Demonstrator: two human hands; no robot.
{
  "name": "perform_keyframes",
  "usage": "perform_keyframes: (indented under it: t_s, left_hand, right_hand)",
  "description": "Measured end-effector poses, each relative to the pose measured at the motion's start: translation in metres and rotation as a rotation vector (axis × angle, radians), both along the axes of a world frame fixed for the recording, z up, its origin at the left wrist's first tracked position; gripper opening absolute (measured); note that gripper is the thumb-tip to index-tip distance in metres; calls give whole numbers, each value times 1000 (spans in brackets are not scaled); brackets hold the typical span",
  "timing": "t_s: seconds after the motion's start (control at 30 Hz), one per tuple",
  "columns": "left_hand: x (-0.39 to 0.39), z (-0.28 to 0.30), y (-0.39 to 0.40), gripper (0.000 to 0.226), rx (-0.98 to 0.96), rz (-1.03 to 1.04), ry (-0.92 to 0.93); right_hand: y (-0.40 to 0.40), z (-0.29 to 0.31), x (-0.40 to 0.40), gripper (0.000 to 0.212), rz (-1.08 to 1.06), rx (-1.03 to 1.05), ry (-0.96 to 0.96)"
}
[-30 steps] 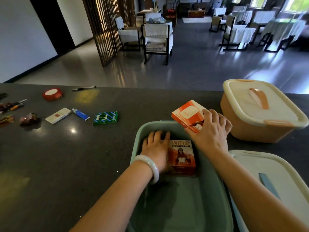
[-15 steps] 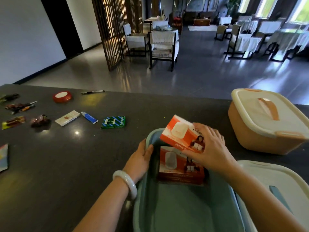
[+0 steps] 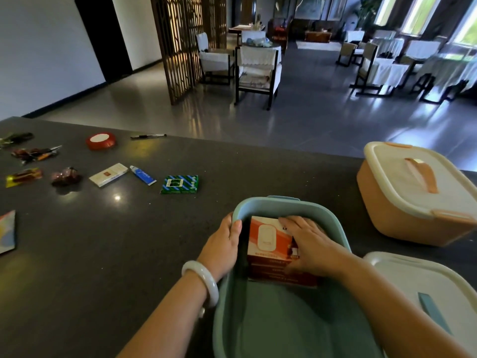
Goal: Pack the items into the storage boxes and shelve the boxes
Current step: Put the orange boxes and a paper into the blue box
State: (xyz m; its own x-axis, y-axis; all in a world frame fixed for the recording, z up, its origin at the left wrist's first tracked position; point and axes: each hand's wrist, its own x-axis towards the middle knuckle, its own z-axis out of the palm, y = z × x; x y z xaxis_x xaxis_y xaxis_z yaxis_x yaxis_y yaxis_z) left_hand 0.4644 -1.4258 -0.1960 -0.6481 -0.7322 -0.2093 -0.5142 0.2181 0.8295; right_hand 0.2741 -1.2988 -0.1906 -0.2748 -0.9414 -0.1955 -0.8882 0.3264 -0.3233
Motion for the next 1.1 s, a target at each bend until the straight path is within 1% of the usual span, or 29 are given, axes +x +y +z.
perform_keyframes:
  t_s: [0.17,0.4,0.5,0.63,0.83,0.9,1.1]
  left_hand:
    - [0,2,0,52,-5,1,-1]
    - [0,3,3,56,2,20,-35]
    - [0,4,3,56,3,20,-46]
    - [0,6,3,55,1,17,-55]
    - [-1,3,3,58,-3,43,-66]
    - [-1,3,3,59,4,45,-73]
    - [-2,3,4,58,-8,51,-66]
  right_hand:
    - [4,-5,-1,105,-15,-40,36]
    - [5,-7,0,114,15,-34,104]
    - [5,-8,0,109,19,-53,126]
    - [4,-8,1,107,15,-78,158]
    - [6,-10,1,113,22,-63,181]
    - [6,-10,2,112,26,-62,204]
    - [7,-9,4,106,19,-134,234]
